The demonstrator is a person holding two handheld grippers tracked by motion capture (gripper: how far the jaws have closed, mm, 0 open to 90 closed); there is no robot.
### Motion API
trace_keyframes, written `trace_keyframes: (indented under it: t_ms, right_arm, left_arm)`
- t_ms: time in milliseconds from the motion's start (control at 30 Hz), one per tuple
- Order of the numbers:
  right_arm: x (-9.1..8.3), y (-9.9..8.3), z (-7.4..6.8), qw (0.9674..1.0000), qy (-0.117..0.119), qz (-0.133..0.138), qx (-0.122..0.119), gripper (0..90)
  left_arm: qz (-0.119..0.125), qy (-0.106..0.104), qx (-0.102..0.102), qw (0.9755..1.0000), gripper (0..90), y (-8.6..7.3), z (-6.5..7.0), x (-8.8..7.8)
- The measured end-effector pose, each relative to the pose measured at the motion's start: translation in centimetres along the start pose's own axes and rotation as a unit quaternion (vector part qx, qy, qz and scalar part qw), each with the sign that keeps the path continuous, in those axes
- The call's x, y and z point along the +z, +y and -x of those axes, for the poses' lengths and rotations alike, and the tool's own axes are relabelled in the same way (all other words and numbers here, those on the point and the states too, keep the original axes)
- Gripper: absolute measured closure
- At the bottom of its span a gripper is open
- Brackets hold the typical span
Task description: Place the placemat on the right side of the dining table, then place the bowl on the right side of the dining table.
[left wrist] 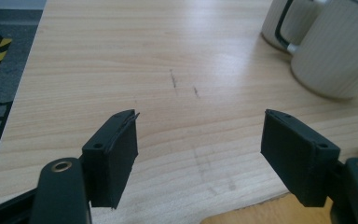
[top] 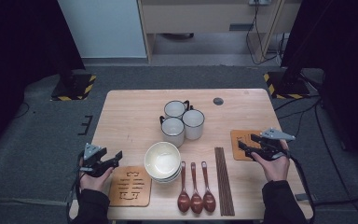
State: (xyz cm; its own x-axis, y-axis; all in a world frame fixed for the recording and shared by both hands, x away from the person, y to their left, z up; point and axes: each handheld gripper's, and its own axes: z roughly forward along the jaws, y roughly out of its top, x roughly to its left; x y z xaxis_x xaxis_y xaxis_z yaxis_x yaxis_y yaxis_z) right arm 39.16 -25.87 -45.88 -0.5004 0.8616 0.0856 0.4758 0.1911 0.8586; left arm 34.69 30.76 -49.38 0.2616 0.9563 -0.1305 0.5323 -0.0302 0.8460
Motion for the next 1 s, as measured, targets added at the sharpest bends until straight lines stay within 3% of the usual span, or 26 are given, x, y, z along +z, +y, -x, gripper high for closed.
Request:
trace_keyframes:
  t_ms: [567, 633, 1000]
  right_arm:
    - [-0.9, 2.3, -2.2, 0.9988, 0.036, 0.03, -0.013, 35.7]
    - [-0.9, 2.4, -2.4, 0.9983, 0.045, 0.037, -0.006, 36.5]
    - [-0.8, 3.6, -4.0, 0.9972, 0.059, 0.034, -0.03, 38.3]
  left_arm:
    - [0.049, -0.028, 0.009, 0.9983, 27.2, 2.2, 1.6, -2.1]
    - [0.052, -0.031, 0.011, 0.9981, 28.0, 2.4, 1.8, -2.2]
    - [0.057, -0.044, 0.02, 0.9972, 29.7, 3.1, 3.3, -2.7]
